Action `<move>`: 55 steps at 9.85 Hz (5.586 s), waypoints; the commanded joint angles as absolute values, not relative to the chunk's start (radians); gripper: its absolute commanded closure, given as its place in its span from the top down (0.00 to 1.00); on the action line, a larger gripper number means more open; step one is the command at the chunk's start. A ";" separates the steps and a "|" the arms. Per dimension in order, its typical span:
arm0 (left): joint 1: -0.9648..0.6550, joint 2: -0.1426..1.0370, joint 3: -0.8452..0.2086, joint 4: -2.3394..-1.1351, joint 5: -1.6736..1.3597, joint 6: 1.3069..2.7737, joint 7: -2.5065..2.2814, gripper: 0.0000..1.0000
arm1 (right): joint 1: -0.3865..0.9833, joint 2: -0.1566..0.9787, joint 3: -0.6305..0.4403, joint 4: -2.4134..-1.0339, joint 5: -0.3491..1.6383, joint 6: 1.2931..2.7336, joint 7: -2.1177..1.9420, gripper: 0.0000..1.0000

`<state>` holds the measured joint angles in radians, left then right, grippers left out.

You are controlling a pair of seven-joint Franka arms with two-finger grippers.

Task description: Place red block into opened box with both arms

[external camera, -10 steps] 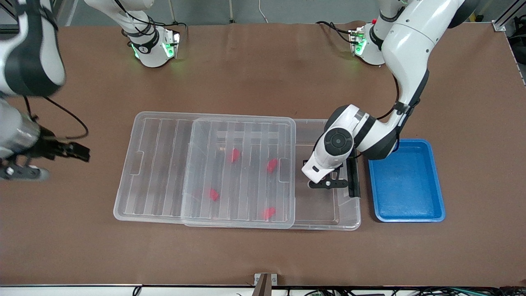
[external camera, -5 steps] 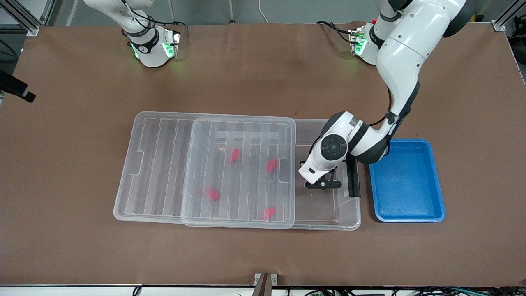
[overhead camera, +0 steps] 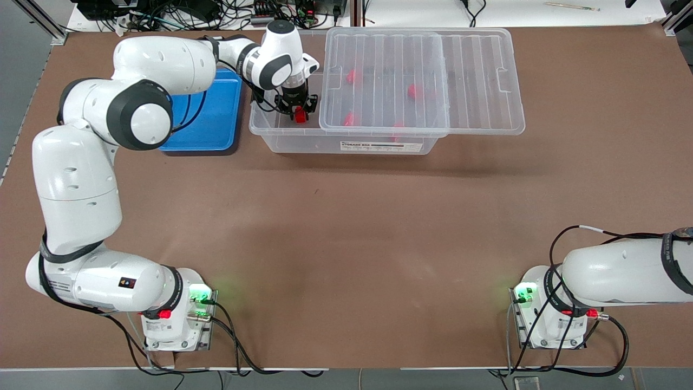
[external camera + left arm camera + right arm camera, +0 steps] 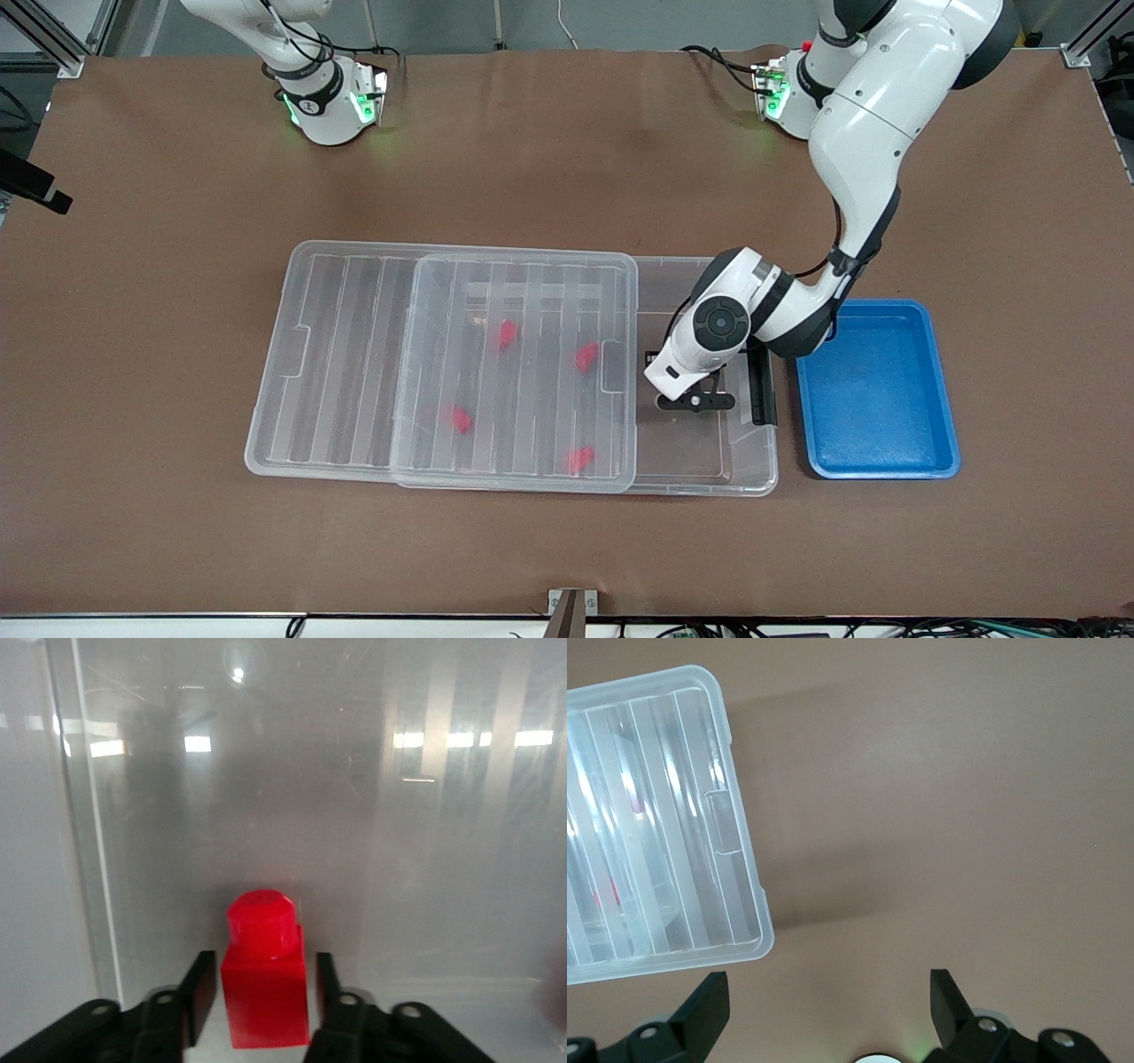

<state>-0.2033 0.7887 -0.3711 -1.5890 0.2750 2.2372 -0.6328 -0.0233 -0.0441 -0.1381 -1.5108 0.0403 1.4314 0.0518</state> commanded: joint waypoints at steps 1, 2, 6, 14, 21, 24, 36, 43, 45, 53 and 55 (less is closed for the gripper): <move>-0.189 0.798 -0.371 -1.589 0.288 2.249 -0.621 1.00 | -0.046 -0.049 -0.126 -1.483 0.031 1.422 0.037 1.00; -0.180 0.763 -0.371 -1.594 0.285 2.241 -0.621 1.00 | -0.045 -0.051 -0.124 -1.485 0.026 1.404 0.032 1.00; -0.158 0.672 -0.403 -1.586 0.272 2.197 -0.629 1.00 | -0.064 -0.051 -0.090 -1.496 0.008 1.416 0.026 1.00; -0.077 0.457 -0.416 -1.404 0.210 1.866 -0.496 1.00 | -0.063 -0.049 -0.091 -1.496 0.008 1.424 0.025 1.00; 0.107 0.145 -0.411 -1.388 0.175 1.590 -0.318 1.00 | -0.060 0.027 -0.091 -1.528 0.025 1.481 -0.108 0.15; 0.161 0.085 -0.407 -1.381 0.120 1.532 -0.175 1.00 | -0.029 0.127 -0.089 -1.630 0.086 1.653 -0.159 0.00; -0.002 -0.058 -0.178 -1.560 0.026 1.431 -0.113 1.00 | -0.009 0.330 0.035 -1.830 0.267 1.973 -0.307 0.00; -0.003 -0.060 -0.201 -1.557 -0.003 1.428 -0.123 1.00 | -0.005 0.393 0.161 -1.796 0.304 1.974 -0.305 0.00; 0.000 -0.063 -0.202 -1.560 -0.003 1.428 -0.124 1.00 | -0.003 0.394 0.181 -1.784 0.304 1.976 -0.304 0.00; 0.005 -0.067 -0.201 -1.563 0.000 1.422 -0.129 1.00 | 0.041 0.426 0.204 -1.778 0.301 2.074 -0.255 0.00; 0.002 -0.063 -0.201 -1.557 0.000 1.422 -0.129 1.00 | 0.041 0.426 0.204 -1.778 0.301 2.075 -0.255 0.00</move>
